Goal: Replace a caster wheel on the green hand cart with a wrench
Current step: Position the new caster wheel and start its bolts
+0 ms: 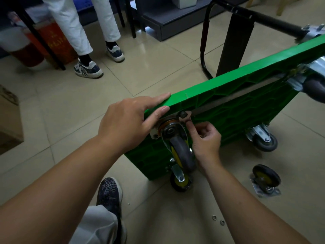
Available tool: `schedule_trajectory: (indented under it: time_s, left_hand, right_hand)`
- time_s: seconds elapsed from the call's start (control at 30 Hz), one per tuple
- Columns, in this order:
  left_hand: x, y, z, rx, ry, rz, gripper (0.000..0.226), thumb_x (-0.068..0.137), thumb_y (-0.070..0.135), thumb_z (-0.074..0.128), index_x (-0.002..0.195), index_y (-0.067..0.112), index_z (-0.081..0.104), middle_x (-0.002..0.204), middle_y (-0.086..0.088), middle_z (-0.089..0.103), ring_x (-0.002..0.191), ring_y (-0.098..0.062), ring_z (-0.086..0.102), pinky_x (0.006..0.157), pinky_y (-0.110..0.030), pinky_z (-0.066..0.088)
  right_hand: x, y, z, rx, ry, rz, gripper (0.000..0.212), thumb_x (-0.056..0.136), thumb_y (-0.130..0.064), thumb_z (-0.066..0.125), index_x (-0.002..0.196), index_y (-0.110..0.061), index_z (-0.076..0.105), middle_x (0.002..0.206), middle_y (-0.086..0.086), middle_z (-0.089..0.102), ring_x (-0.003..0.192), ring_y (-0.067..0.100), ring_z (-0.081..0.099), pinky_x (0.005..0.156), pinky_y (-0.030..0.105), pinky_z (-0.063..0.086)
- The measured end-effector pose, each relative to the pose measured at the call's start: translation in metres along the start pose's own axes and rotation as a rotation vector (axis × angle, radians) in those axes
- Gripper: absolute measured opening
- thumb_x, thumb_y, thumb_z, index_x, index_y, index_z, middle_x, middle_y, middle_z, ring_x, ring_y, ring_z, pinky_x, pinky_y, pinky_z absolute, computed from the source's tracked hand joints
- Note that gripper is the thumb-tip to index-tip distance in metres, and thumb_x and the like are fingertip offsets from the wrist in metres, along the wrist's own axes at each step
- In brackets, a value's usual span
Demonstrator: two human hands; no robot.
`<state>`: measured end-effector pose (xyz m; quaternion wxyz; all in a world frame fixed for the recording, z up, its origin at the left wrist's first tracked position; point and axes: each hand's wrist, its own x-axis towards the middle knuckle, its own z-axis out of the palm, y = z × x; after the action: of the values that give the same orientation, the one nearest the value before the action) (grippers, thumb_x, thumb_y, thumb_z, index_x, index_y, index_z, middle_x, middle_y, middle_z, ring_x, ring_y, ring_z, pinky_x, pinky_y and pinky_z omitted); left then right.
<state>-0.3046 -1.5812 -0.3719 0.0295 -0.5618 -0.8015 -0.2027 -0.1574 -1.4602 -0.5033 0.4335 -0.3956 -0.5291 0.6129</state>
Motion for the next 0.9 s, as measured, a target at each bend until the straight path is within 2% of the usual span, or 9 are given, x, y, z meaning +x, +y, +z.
schedule_trajectory:
  time_s: [0.17, 0.27, 0.33, 0.37, 0.43, 0.53, 0.63, 0.8, 0.9]
  left_hand:
    - [0.0, 0.0, -0.002, -0.007, 0.003, -0.01, 0.042, 0.099, 0.061, 0.044, 0.14, 0.057, 0.05, 0.127, 0.017, 0.07, 0.09, -0.016, 0.067, 0.064, -0.029, 0.037]
    - [0.001, -0.001, -0.001, -0.008, 0.006, -0.01, 0.041, 0.099, 0.06, 0.046, 0.14, 0.057, 0.051, 0.127, 0.016, 0.07, 0.09, -0.018, 0.067, 0.064, -0.03, 0.036]
    - [0.001, 0.0, -0.001, -0.003, 0.005, -0.013, 0.041, 0.099, 0.061, 0.045, 0.14, 0.058, 0.051, 0.127, 0.016, 0.07, 0.094, -0.02, 0.068, 0.065, -0.031, 0.038]
    - [0.001, 0.0, -0.001, -0.001, 0.003, -0.013, 0.041, 0.099, 0.061, 0.044, 0.14, 0.058, 0.05, 0.127, 0.015, 0.07, 0.095, -0.021, 0.068, 0.065, -0.031, 0.038]
    - [0.001, 0.001, -0.001, 0.002, -0.002, -0.016, 0.042, 0.099, 0.062, 0.042, 0.14, 0.059, 0.049, 0.128, 0.014, 0.07, 0.097, -0.023, 0.068, 0.066, -0.032, 0.04]
    - [0.0, 0.002, -0.002, 0.009, -0.011, -0.024, 0.042, 0.098, 0.063, 0.042, 0.14, 0.061, 0.047, 0.128, 0.014, 0.07, 0.099, -0.023, 0.068, 0.066, -0.032, 0.04]
    - [0.0, 0.004, -0.002, 0.018, -0.008, -0.023, 0.041, 0.098, 0.063, 0.043, 0.139, 0.062, 0.047, 0.127, 0.014, 0.07, 0.099, -0.024, 0.067, 0.067, -0.032, 0.039]
    - [-0.001, 0.006, -0.004, 0.01, -0.015, -0.016, 0.047, 0.093, 0.068, 0.034, 0.138, 0.063, 0.047, 0.124, 0.016, 0.071, 0.093, -0.022, 0.067, 0.064, -0.032, 0.038]
    - [0.0, 0.006, -0.003, 0.001, -0.019, -0.022, 0.045, 0.094, 0.068, 0.036, 0.138, 0.063, 0.046, 0.125, 0.015, 0.071, 0.09, -0.022, 0.067, 0.064, -0.032, 0.041]
  right_hand:
    - [0.01, -0.006, -0.008, -0.054, 0.013, -0.051, 0.031, 0.076, -0.019, 0.084, 0.081, 0.0, 0.06, 0.069, -0.002, 0.064, 0.061, -0.002, 0.061, 0.06, 0.015, 0.048]
    - [0.01, -0.017, -0.016, -0.098, 0.015, -0.078, 0.04, 0.069, -0.032, 0.086, 0.078, -0.002, 0.061, 0.071, 0.0, 0.067, 0.065, 0.004, 0.065, 0.062, 0.022, 0.052]
    - [0.017, -0.033, -0.03, -0.306, -0.022, -0.134, 0.047, 0.064, -0.052, 0.085, 0.078, -0.012, 0.063, 0.075, -0.002, 0.068, 0.071, 0.009, 0.066, 0.066, 0.028, 0.055]
    - [0.023, -0.045, -0.038, -0.488, -0.038, -0.228, 0.051, 0.063, -0.062, 0.08, 0.078, -0.017, 0.062, 0.077, -0.004, 0.068, 0.077, 0.012, 0.065, 0.072, 0.032, 0.056]
    - [0.039, -0.08, -0.048, -0.902, -0.068, -0.568, 0.057, 0.068, -0.075, 0.067, 0.081, -0.02, 0.059, 0.084, -0.001, 0.066, 0.087, 0.022, 0.059, 0.085, 0.04, 0.048]
    - [0.051, -0.144, -0.038, -1.288, -0.204, -1.263, 0.049, 0.077, -0.061, 0.07, 0.085, -0.014, 0.06, 0.081, 0.009, 0.067, 0.083, 0.028, 0.059, 0.091, 0.04, 0.033]
    - [0.047, -0.178, -0.017, -1.575, -0.374, -1.6, 0.041, 0.083, -0.048, 0.071, 0.093, -0.009, 0.058, 0.085, 0.012, 0.069, 0.087, 0.03, 0.06, 0.096, 0.042, 0.029]
    - [0.043, -0.186, -0.007, -1.784, -0.378, -1.659, 0.041, 0.089, -0.05, 0.064, 0.096, -0.01, 0.057, 0.086, 0.011, 0.07, 0.091, 0.029, 0.059, 0.099, 0.042, 0.027]
    - [0.041, -0.181, -0.025, -1.6, -0.335, -1.538, 0.043, 0.084, -0.052, 0.069, 0.093, -0.01, 0.059, 0.086, 0.012, 0.069, 0.088, 0.029, 0.059, 0.096, 0.043, 0.03]
